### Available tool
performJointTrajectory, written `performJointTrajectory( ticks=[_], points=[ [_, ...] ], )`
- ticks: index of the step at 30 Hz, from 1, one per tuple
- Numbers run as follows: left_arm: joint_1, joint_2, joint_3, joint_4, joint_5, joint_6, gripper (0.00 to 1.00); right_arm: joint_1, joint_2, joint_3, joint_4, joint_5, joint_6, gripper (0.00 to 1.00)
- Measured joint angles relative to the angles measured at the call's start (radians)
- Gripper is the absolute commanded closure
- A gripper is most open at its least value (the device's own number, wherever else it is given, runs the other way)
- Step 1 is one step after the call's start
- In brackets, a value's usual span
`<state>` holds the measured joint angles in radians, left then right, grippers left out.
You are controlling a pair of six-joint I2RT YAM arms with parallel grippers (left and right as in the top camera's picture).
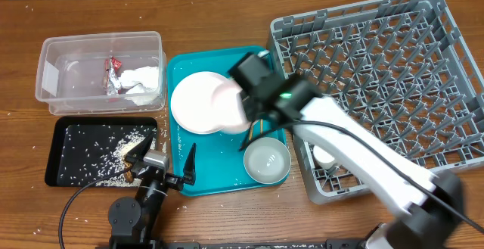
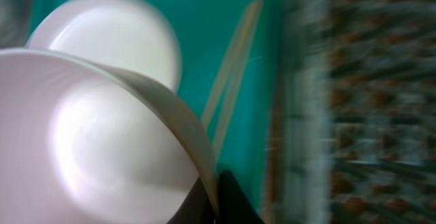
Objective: Sort waste into correct bins and load items into the dishwasher
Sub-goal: 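Carry the pink bowl into the dish rack and release it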
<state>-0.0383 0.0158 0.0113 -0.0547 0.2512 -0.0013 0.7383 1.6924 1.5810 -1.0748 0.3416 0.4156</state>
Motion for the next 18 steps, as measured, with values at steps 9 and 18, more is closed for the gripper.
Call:
performJointTrajectory(
  ticks=[9,18],
  points=[
    [0.0,0.0,0.0,0.0,0.0,0.0,0.0,-0.327,-0.037,0.006,-0.148,0.742,0.266,0.96],
    [0.0,0.0,0.0,0.0,0.0,0.0,0.0,-0.576,0.189,0.0,-0.137,0.794,0.296,0.96]
  ],
)
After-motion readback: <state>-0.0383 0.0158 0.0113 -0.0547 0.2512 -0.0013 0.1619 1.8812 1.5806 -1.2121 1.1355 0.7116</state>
